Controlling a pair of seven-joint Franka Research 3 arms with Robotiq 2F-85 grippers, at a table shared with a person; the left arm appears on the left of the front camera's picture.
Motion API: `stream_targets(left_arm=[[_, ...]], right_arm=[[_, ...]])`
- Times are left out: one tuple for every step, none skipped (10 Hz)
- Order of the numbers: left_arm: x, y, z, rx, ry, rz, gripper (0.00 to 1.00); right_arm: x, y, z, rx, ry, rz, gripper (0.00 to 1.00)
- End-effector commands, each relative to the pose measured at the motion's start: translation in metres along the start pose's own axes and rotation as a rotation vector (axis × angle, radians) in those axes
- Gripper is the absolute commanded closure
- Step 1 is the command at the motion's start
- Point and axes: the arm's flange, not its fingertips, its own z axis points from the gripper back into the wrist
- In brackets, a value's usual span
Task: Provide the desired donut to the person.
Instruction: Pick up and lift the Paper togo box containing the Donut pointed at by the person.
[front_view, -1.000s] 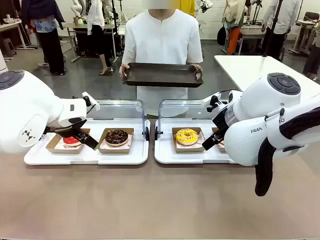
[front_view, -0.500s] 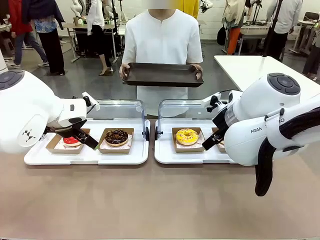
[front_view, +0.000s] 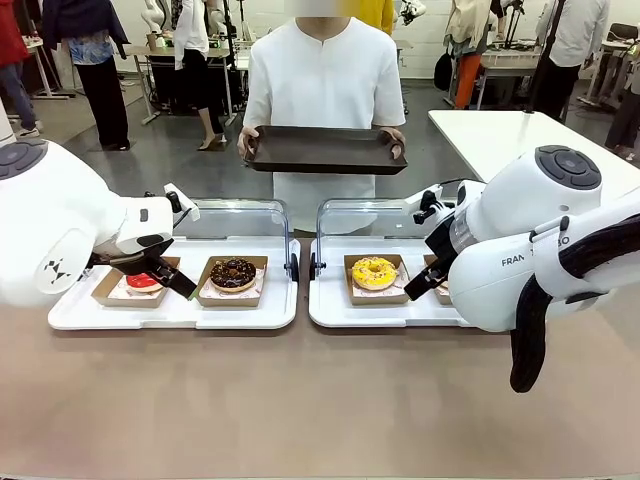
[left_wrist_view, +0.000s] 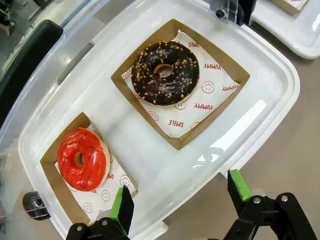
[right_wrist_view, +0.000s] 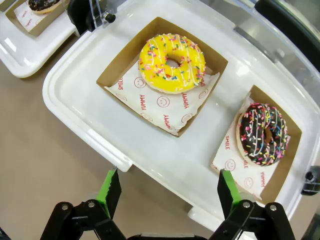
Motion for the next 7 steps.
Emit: stream_targets(left_arm=[[0.0, 0.0, 0.0, 0.0, 0.0, 0.0, 0.0], [0.0, 0.0, 0.0, 0.0, 0.0, 0.0, 0.0], [0.0, 0.0, 0.0, 0.0, 0.0, 0.0, 0.0], [0.0, 0.0, 0.0, 0.0, 0.0, 0.0, 0.0], [0.0, 0.0, 0.0, 0.0, 0.0, 0.0, 0.0], [0.0, 0.0, 0.0, 0.0, 0.0, 0.0, 0.0], [0.002, 0.001, 0.016, 0.003, 0.056, -0.04, 0.0]], right_arm=[[0.0, 0.0, 0.0, 0.0, 0.0, 0.0, 0.0], [0.0, 0.0, 0.0, 0.0, 0.0, 0.0, 0.0], [0.0, 0.0, 0.0, 0.0, 0.0, 0.0, 0.0], [0.0, 0.0, 0.0, 0.0, 0.0, 0.0, 0.0], [0.0, 0.0, 0.0, 0.0, 0.0, 0.0, 0.0], [0.0, 0.0, 0.0, 0.0, 0.0, 0.0, 0.0], [0.0, 0.0, 0.0, 0.0, 0.0, 0.0, 0.0]])
